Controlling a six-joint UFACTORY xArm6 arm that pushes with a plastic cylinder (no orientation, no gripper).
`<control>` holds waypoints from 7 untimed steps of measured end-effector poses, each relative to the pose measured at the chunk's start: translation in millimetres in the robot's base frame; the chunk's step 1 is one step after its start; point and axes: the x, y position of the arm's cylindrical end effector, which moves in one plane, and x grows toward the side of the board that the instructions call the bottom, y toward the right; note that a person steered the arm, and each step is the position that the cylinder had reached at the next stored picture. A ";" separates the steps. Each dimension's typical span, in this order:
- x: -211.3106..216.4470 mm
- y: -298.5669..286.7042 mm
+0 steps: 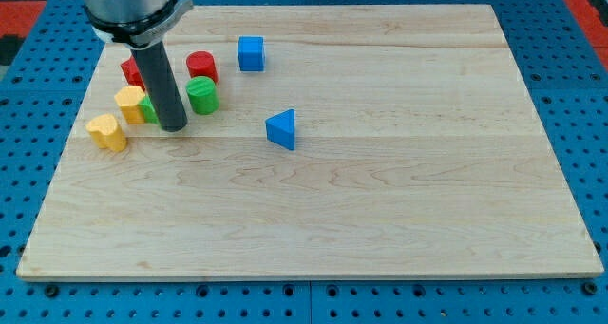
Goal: Place the yellow hexagon towards the bottom right side of the yellow heart
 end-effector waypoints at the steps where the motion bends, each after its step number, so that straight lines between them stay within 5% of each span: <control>1: -0.9 13.9; 3: 85.2 29.3; 5: 90.0 -67.2; 7: 89.9 -101.2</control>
